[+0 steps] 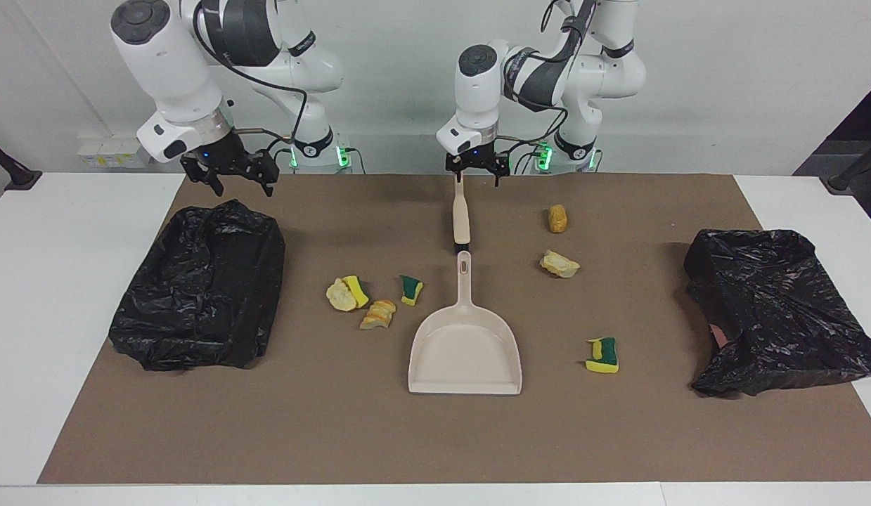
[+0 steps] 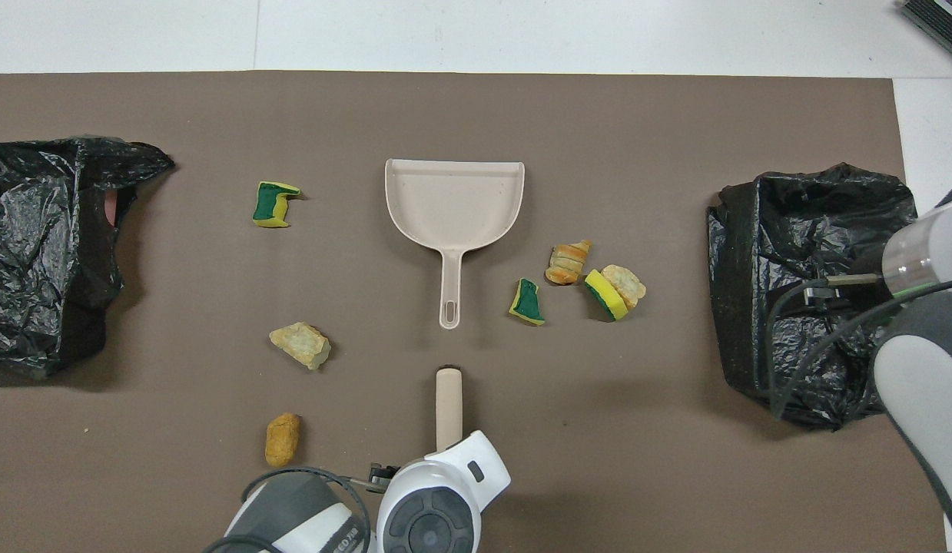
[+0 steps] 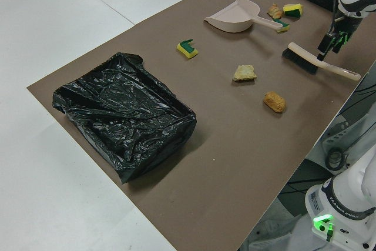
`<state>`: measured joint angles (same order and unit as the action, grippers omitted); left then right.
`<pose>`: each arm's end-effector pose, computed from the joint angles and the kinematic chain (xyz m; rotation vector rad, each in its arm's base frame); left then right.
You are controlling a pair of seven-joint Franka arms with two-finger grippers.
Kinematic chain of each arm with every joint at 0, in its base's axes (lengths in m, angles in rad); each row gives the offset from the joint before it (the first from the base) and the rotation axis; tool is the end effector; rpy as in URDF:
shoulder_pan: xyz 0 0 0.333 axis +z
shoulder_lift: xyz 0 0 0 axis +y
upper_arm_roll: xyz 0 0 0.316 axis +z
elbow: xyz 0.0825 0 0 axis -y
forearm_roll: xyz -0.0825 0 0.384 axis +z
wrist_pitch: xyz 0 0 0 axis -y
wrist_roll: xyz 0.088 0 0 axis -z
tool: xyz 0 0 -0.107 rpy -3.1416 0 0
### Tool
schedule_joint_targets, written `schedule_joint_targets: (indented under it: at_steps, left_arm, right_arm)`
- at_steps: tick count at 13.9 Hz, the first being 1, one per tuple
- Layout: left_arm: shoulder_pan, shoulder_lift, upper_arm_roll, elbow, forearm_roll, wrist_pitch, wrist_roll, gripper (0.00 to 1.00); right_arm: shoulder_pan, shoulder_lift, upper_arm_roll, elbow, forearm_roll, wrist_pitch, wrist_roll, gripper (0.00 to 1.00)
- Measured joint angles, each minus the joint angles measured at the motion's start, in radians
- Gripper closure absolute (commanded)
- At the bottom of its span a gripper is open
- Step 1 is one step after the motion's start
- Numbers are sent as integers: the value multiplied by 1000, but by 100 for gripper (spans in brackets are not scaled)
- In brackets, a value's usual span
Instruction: Sweep and dump trash in bin
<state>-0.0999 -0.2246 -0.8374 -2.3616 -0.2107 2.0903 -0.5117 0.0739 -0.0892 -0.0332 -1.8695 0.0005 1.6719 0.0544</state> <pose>0.2667 -0.3831 0.3768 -3.0430 0.4414 0.1369 0.5223 0.0208 0.5400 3.1352 -0.0211 -0.1702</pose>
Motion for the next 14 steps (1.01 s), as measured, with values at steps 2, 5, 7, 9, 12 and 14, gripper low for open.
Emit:
schedule_joint_targets:
  at_steps: [2,5,7,9,12,14]
  left_arm:
    - [0,1,-51,-47,-26,63,-40,0]
    - [0,2,-67,-83,-97,87,-45,13]
    - [0,2,-67,-84,-119,87,-45,35]
    - [0,2,-67,-84,-124,87,-45,70]
    - [0,3,-67,-86,-125,86,-43,93]
    - [0,4,-67,-86,-125,84,-41,100]
  right_arm:
    - [1,21,38,-3,0,16,27,0]
    - [3,71,77,-7,0,40,36,0]
    - [4,97,99,-7,0,58,46,0]
    - [4,101,110,-5,0,58,54,0]
    - [3,101,110,-3,0,58,54,0]
    - [3,101,110,-1,0,58,54,0]
